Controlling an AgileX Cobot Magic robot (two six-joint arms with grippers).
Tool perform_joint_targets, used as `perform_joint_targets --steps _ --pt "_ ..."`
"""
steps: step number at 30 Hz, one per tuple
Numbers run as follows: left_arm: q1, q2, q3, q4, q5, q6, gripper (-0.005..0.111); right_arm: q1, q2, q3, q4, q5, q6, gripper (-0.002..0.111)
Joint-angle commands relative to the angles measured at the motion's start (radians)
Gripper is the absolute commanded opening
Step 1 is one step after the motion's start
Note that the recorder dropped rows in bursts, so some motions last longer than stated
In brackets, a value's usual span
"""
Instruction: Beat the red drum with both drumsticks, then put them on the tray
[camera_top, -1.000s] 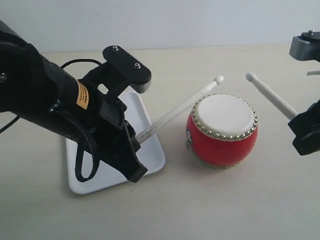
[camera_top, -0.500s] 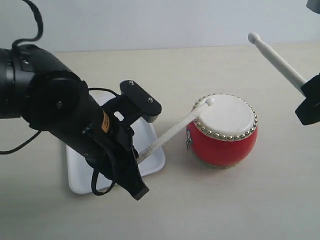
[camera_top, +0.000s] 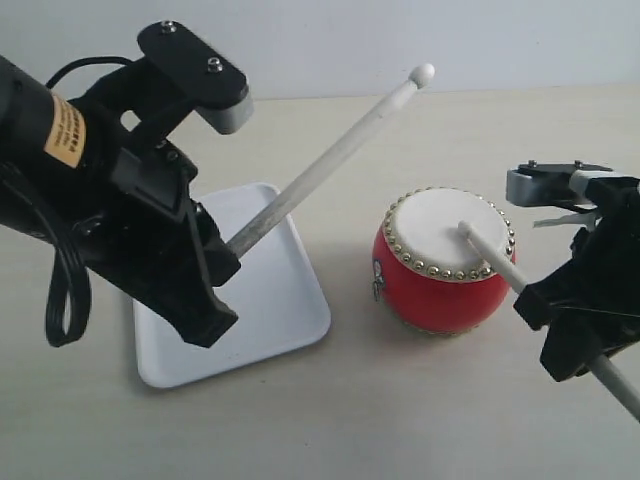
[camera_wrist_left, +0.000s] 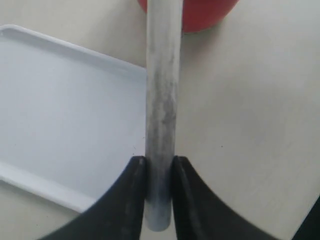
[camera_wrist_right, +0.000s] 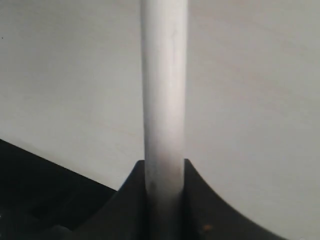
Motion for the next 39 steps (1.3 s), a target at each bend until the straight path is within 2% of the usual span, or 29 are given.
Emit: perform_joint_targets --steps 1,9,19,25,29,35,39 --pt "-0.007 -0.015 -0.003 -0.007 0.024 -0.027 0.000 0.004 -0.035 -0.069 0.008 0.029 0.019 0.000" --pt "-0.007 0.146 0.010 -0.031 -0.012 -0.027 0.000 0.004 -0.258 -0.220 0.004 0.068 0.048 0.000" --pt "-0.007 0.405 0.010 -0.044 -0.034 0.033 0.000 0.004 -0.432 -0.238 -0.052 0.068 0.054 0.000" --pt "-0.007 0.326 -0.020 -0.044 -0.015 0.026 0.000 0.004 -0.401 -0.226 -0.055 0.068 0.054 0.000" --pt "-0.007 0.223 -0.063 -0.044 0.033 0.026 0.000 0.004 -0.347 -0.149 -0.053 0.068 0.038 0.000" --pt "-0.007 0.099 -0.086 -0.049 0.055 0.014 0.000 0.004 -0.171 0.005 0.017 0.008 -0.044 0.000" --pt "-0.007 0.064 -0.086 -0.063 0.079 0.014 0.000 0.004 -0.008 0.024 0.032 0.001 -0.056 0.000"
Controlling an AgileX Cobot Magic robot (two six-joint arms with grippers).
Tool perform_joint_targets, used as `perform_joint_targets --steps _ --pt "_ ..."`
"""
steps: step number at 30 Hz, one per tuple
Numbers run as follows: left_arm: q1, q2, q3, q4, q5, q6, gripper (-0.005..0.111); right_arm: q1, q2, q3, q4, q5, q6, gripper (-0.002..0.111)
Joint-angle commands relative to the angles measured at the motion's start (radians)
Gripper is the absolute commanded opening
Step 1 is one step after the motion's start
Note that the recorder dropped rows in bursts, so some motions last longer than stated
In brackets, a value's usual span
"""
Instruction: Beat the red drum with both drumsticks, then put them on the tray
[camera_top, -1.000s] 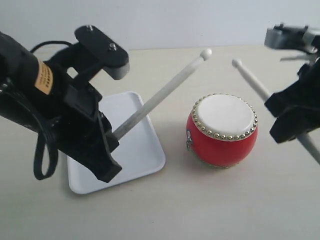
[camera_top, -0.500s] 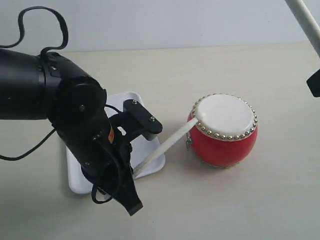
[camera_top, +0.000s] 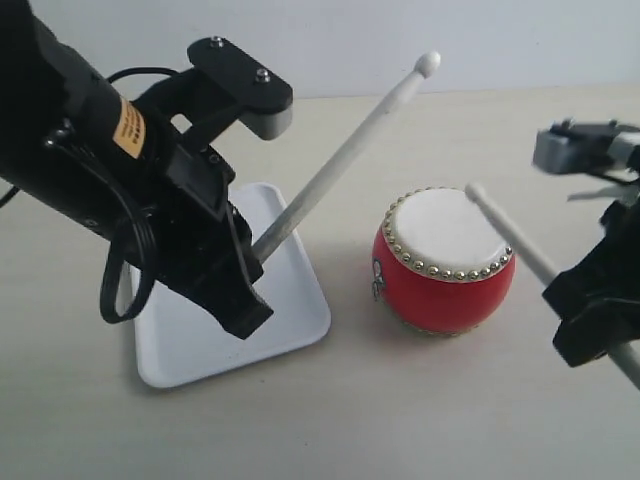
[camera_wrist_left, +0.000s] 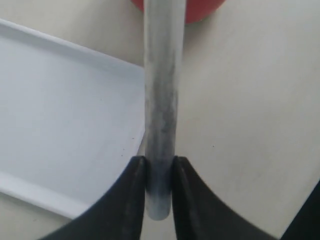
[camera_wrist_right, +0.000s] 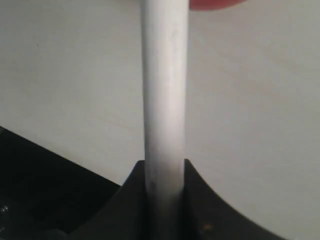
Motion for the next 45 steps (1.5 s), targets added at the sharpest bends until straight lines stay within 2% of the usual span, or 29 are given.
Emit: perform_joint_targets --steps 1,5,11,17,23,26,35,40,45 --pt "-0.007 -0.037 -0.004 -0.019 0.032 -0.010 0.000 0.002 0.156 0.015 0.021 -0.025 -0.017 0.000" --pt "-0.007 -0.037 0.006 -0.019 0.033 -0.010 0.000 0.002 0.207 0.013 0.019 -0.007 -0.015 0.000" --pt "-0.007 -0.002 0.068 -0.025 -0.042 -0.010 0.000 0.002 0.071 -0.018 0.016 0.040 -0.015 0.000" --pt "-0.008 0.174 0.092 -0.074 -0.143 0.034 0.000 0.002 -0.148 -0.129 0.023 0.040 0.049 0.000" --pt "-0.008 0.375 0.074 -0.075 -0.148 0.065 0.000 0.002 -0.308 -0.212 0.031 0.040 0.055 0.000" --pt "-0.008 0.407 0.049 -0.073 -0.137 0.076 0.000 0.002 -0.349 -0.220 0.031 0.040 0.052 0.000" --pt "-0.008 0.219 0.008 -0.073 -0.066 0.070 0.000 0.002 -0.253 -0.091 0.000 0.024 0.023 0.000" --pt "-0.008 0.068 0.008 -0.071 -0.001 0.061 0.000 0.002 -0.046 0.024 0.084 -0.058 -0.074 0.000" --pt "-0.008 -0.039 0.008 -0.063 0.040 0.053 0.000 0.002 0.187 0.032 0.109 -0.050 -0.086 0.000"
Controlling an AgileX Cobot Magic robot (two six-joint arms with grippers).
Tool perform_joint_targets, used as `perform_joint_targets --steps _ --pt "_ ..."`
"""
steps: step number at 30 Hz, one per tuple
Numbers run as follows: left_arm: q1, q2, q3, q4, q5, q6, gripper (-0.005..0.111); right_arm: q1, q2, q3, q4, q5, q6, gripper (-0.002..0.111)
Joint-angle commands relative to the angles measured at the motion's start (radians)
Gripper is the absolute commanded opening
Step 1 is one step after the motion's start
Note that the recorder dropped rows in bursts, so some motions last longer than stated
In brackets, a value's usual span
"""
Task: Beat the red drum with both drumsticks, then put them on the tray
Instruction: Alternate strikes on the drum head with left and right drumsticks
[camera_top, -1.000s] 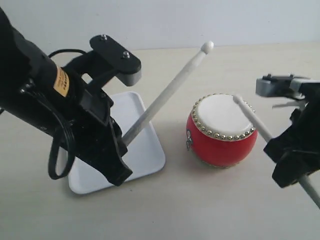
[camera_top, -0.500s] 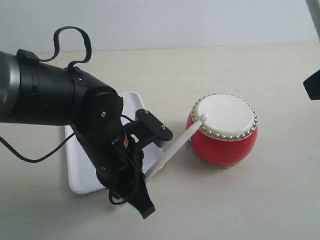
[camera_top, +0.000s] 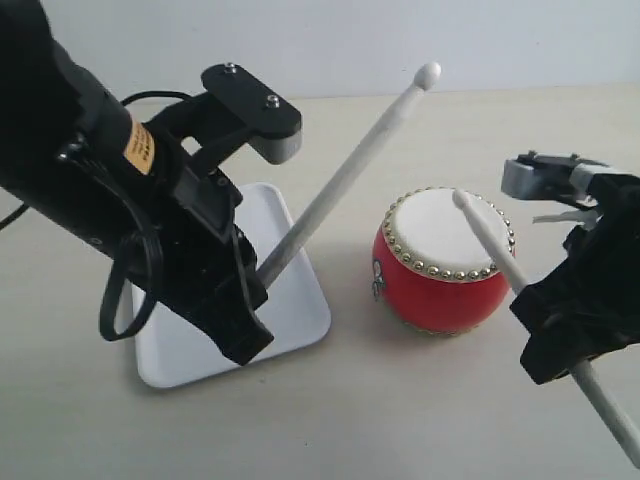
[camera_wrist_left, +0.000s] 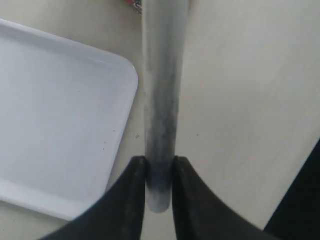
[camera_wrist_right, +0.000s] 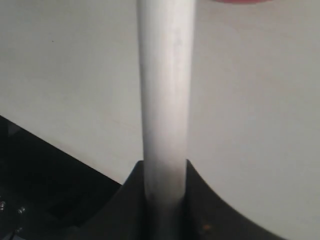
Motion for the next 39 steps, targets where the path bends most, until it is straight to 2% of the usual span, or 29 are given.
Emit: perform_joint_targets --steps 1,5,9,11,16,20,22,29,39 --pt "-0.008 -0.064 -0.006 0.003 0.026 -0.012 0.000 0.001 0.107 0.003 0.013 0.001 -0.015 0.000" --pt "-0.008 -0.081 -0.006 0.003 0.024 -0.012 0.000 0.001 0.132 0.003 -0.003 0.031 -0.015 0.000" --pt "-0.008 -0.035 0.015 -0.002 -0.025 -0.015 0.000 0.001 -0.021 0.001 -0.033 0.086 -0.003 0.000" --pt "-0.008 0.055 0.060 -0.010 -0.111 -0.015 0.000 0.001 -0.187 -0.035 -0.082 0.086 0.077 0.000" --pt "-0.008 0.284 0.067 -0.012 -0.171 -0.009 0.000 0.001 -0.444 -0.130 -0.070 0.086 0.110 0.000" --pt "-0.008 0.393 0.030 -0.012 -0.139 -0.003 0.000 0.001 -0.551 -0.171 -0.075 0.086 0.110 0.000" --pt "-0.008 0.420 -0.002 -0.012 -0.078 0.019 0.000 0.001 -0.574 -0.175 -0.087 0.086 0.110 0.000" --pt "-0.008 0.331 -0.076 -0.003 0.024 0.009 0.000 0.001 -0.500 -0.155 -0.120 0.086 0.110 0.000" --pt "-0.008 0.014 -0.089 -0.001 0.048 -0.020 0.000 0.001 -0.114 0.026 -0.082 0.043 0.054 0.000"
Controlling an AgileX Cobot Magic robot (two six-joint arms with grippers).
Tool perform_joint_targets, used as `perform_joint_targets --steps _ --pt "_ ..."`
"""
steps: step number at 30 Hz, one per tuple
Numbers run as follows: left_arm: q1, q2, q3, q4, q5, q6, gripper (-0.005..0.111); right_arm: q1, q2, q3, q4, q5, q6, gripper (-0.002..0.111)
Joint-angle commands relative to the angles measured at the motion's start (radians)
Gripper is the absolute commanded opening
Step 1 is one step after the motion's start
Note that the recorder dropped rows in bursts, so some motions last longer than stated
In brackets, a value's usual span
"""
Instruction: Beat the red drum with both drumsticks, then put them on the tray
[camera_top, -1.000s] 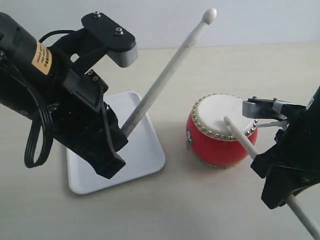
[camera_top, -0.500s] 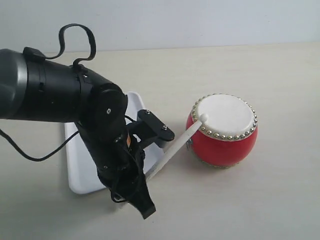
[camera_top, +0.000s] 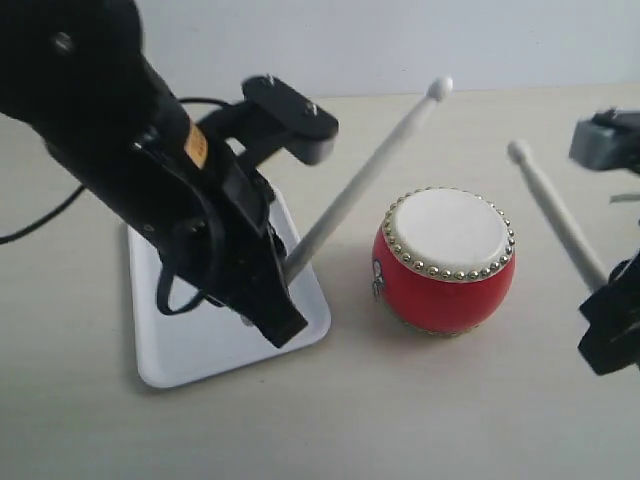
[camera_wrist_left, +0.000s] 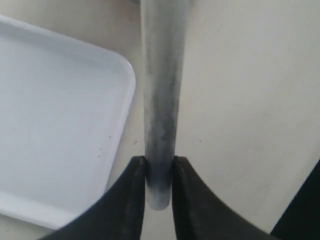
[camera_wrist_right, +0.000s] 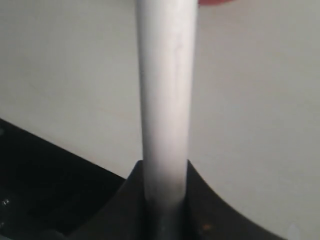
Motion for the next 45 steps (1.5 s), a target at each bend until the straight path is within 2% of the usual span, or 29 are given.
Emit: perform_joint_targets --steps 1,6,11,16,23,26,32,34,35,36,40,45 --pt "-0.008 -0.134 -0.006 0.001 0.023 -0.018 0.000 0.001 0.174 0.038 0.047 -0.042 -0.054 0.000" --pt "-0.008 -0.235 0.001 0.001 0.045 -0.024 0.000 0.001 0.356 0.038 0.090 -0.064 -0.093 0.000" --pt "-0.008 -0.296 0.042 0.027 0.045 -0.026 0.000 0.001 0.415 0.036 0.086 -0.037 -0.093 0.000" --pt "-0.006 -0.313 0.108 0.085 -0.003 -0.071 0.000 0.001 0.242 0.036 0.099 -0.013 -0.091 0.000" --pt "-0.004 -0.313 0.198 0.114 -0.193 -0.171 0.000 0.001 -0.094 -0.011 0.159 0.000 -0.093 0.000" --pt "0.062 -0.313 0.246 0.114 -0.191 -0.211 0.000 0.001 -0.110 -0.080 0.197 0.005 -0.069 0.000" --pt "0.327 -0.313 0.339 0.106 -0.205 -0.222 0.000 0.001 0.070 -0.216 0.299 -0.019 -0.063 0.000" --pt "0.393 -0.298 0.347 0.073 -0.213 -0.197 0.000 0.031 0.147 -0.249 0.314 -0.038 -0.068 0.000" --pt "0.428 -0.283 0.352 0.048 -0.221 -0.179 0.000 0.081 0.206 -0.280 0.307 -0.064 -0.068 0.000" --pt "0.449 -0.265 0.359 0.024 -0.240 -0.157 0.000 0.141 0.269 -0.315 0.305 -0.097 -0.068 0.000" --pt "0.489 -0.193 0.359 0.022 -0.281 -0.153 0.000 0.275 0.458 -0.482 0.249 -0.138 -0.018 0.000" --pt "0.542 -0.143 0.359 0.024 -0.319 -0.153 0.000 0.343 0.667 -0.689 0.031 -0.138 0.166 0.000"
